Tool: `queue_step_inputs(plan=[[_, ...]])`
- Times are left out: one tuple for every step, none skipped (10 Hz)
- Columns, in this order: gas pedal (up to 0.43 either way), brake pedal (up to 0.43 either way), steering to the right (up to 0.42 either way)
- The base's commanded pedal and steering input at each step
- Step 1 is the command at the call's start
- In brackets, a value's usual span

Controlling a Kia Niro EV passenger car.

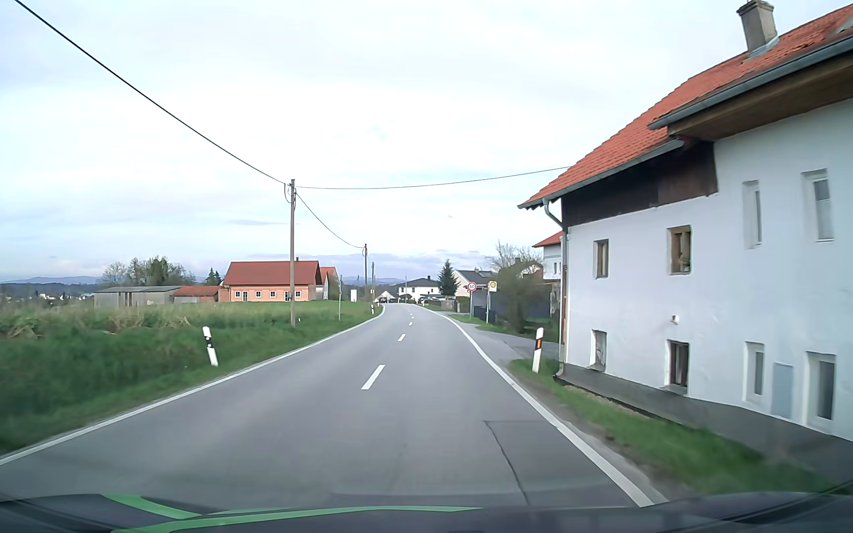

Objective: Follow the waypoints while adhering to traffic rules and regulations

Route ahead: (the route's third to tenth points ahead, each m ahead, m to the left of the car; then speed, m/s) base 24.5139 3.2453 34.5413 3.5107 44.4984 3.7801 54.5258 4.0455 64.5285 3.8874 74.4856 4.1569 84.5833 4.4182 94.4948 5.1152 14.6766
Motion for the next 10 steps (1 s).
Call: queue_step_inputs(plan=[[0.047, 0.000, 0.006], [0.059, 0.000, 0.006], [0.059, 0.000, 0.005], [0.059, 0.000, 0.005], [0.059, 0.000, 0.003], [0.059, 0.000, 0.003], [0.067, 0.000, 0.003], [0.079, 0.000, 0.003], [0.079, 0.000, 0.002], [0.087, 0.000, 0.002]])
